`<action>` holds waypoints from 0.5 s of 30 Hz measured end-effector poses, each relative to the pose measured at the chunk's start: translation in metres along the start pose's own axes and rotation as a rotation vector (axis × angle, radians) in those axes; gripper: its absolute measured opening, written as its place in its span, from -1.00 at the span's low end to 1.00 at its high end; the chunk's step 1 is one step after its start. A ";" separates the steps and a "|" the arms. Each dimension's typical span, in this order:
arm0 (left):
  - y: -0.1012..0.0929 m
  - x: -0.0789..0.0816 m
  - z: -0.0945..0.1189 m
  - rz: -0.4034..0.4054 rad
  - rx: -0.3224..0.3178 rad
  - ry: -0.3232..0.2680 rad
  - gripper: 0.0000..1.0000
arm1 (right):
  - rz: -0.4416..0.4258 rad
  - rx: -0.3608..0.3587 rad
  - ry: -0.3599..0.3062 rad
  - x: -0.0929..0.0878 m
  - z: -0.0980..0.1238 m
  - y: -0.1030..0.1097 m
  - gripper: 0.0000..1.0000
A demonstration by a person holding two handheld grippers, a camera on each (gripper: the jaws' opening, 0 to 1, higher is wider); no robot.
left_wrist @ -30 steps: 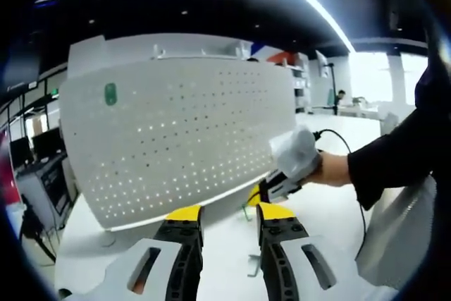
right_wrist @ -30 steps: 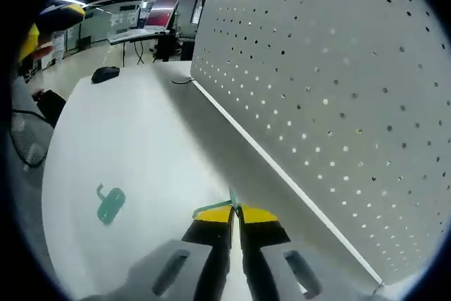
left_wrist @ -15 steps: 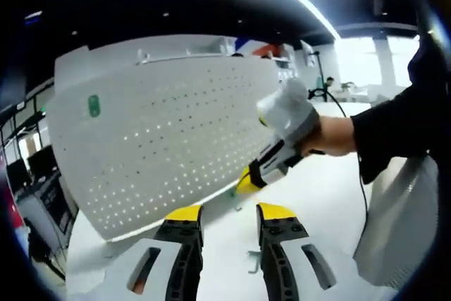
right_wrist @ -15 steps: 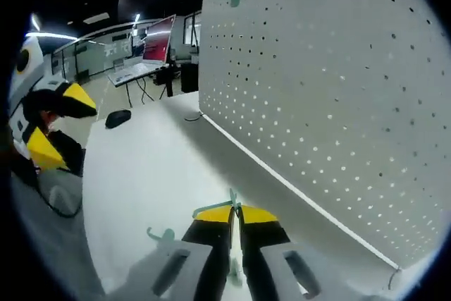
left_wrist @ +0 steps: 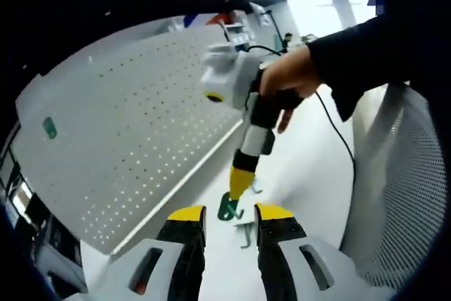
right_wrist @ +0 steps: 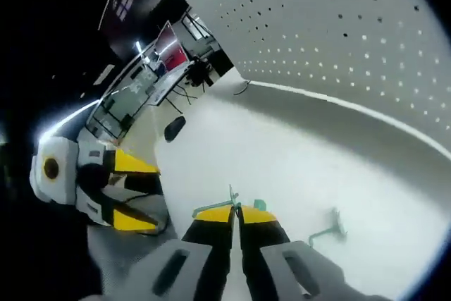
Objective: Insert the hook assembly into the mounting plate slot until the hook locks in place.
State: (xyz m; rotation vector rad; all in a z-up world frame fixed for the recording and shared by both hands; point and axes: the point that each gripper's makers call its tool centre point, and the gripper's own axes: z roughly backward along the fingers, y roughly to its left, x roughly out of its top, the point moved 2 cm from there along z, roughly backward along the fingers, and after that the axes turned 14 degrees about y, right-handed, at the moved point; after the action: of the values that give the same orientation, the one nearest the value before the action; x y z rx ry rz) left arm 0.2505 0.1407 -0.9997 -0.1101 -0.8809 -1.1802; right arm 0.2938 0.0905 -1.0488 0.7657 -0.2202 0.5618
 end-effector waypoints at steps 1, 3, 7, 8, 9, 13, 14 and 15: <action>-0.002 -0.002 -0.001 -0.009 -0.010 0.011 -0.49 | -0.008 0.011 -0.001 0.000 0.000 0.000 -0.99; -0.007 -0.004 -0.003 -0.037 -0.029 0.027 -0.56 | -0.024 0.053 0.004 -0.002 0.000 0.006 -0.99; -0.011 -0.006 -0.006 -0.082 -0.024 0.046 -0.62 | -0.033 0.096 0.015 -0.003 0.002 0.014 -0.99; -0.011 -0.007 -0.006 -0.082 -0.027 0.048 -0.63 | -0.036 0.106 0.018 -0.003 0.003 0.016 -0.99; -0.010 -0.007 -0.006 -0.082 -0.026 0.050 -0.64 | -0.037 0.123 0.029 -0.005 0.004 0.020 -0.99; -0.009 -0.009 -0.007 -0.103 -0.018 0.062 -0.71 | -0.042 0.158 0.039 -0.007 0.005 0.032 -0.99; -0.009 -0.009 -0.007 -0.108 -0.015 0.061 -0.74 | -0.039 0.161 0.043 -0.007 0.005 0.034 -0.99; -0.009 -0.009 -0.007 -0.118 -0.008 0.059 -0.76 | -0.037 0.166 0.043 -0.008 0.005 0.035 -0.99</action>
State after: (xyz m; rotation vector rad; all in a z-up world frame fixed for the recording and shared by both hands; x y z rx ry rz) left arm 0.2462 0.1401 -1.0130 -0.0299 -0.8392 -1.2905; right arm 0.2678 0.1048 -1.0276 0.9152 -0.1202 0.5661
